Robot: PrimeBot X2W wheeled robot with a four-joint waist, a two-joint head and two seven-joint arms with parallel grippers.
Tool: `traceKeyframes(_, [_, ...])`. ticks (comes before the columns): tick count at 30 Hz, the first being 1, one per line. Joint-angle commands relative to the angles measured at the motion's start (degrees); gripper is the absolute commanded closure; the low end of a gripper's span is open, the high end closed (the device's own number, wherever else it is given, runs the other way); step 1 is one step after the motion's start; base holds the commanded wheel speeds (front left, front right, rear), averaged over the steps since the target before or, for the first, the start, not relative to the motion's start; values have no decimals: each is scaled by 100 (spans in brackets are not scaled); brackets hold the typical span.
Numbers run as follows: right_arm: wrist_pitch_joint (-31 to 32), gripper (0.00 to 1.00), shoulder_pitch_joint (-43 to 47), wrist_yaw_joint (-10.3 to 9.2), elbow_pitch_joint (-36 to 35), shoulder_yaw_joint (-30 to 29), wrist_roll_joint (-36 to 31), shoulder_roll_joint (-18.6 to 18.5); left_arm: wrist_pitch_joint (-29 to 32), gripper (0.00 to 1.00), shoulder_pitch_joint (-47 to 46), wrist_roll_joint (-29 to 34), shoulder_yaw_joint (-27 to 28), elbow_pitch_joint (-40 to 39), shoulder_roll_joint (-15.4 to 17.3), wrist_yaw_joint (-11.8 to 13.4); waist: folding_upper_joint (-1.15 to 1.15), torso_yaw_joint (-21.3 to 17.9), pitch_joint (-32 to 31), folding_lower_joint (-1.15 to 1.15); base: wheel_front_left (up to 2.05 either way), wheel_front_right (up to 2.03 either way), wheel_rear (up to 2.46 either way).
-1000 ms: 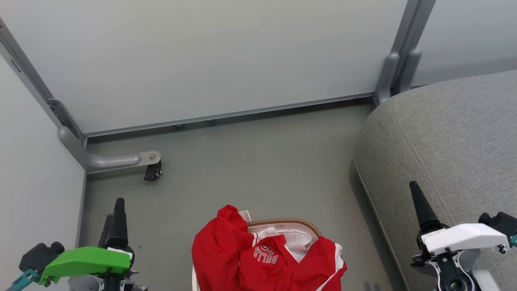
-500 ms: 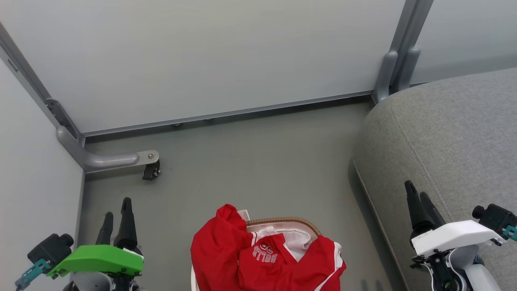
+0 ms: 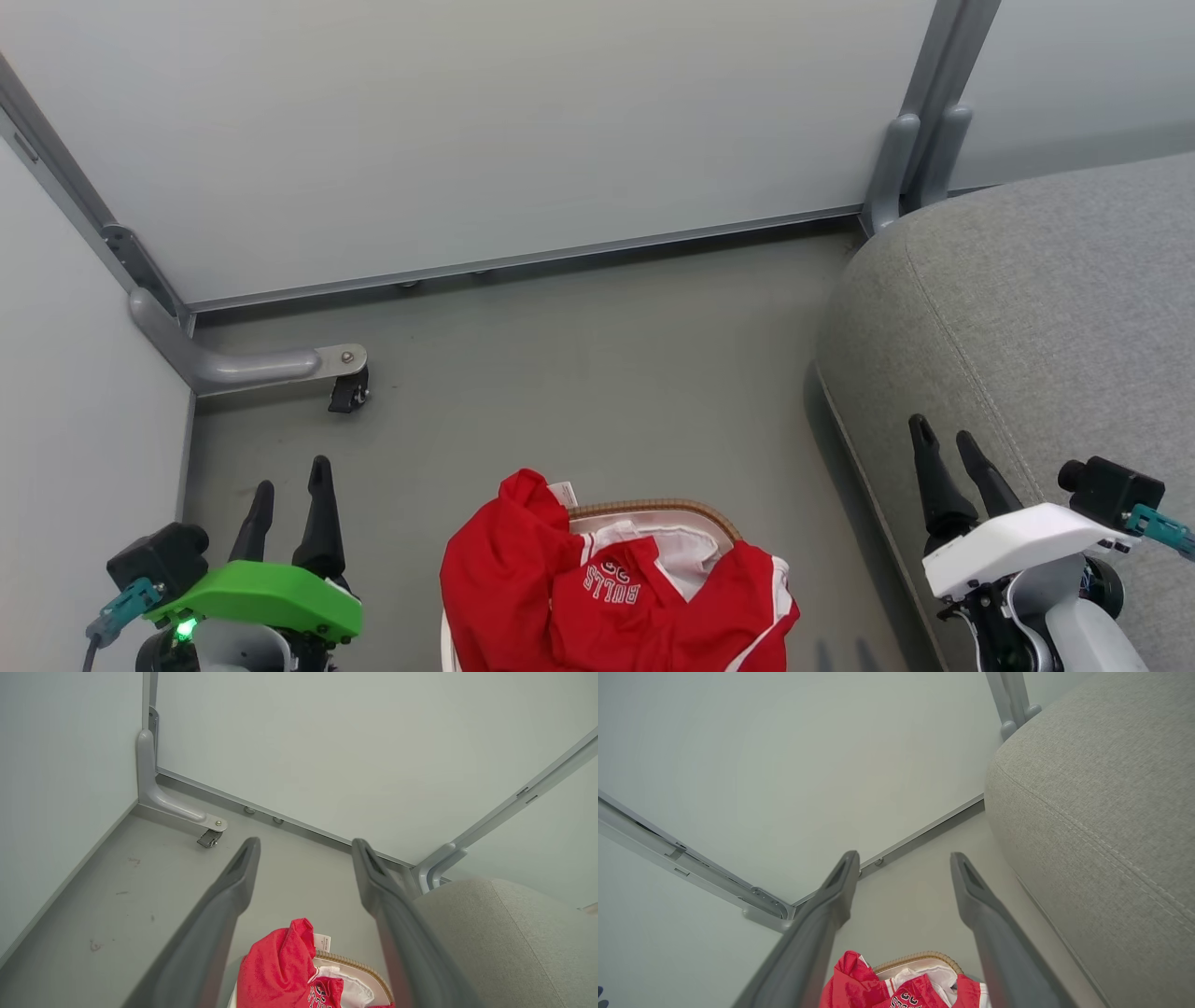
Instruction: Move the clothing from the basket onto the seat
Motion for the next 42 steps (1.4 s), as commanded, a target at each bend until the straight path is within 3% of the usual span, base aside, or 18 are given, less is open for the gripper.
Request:
traceKeyframes(1, [-62,0,-120,2,-34,38,-189,-58,-56,0,-147,221,-47,-48,81,41,0,-3,-1,0,0,0,0])
traceKeyframes(22, [-382,0,-69,3,88,236,-1503,-72,-373,0,-127,1442,-422,38,101,192,0,-54,5,0,0,0,0])
traceKeyframes(42, [-639,0,-10,3,198,132,-2549,11,-631,0,31,2365,-374,107,-19,147,0,-111,11,0,0,0,0])
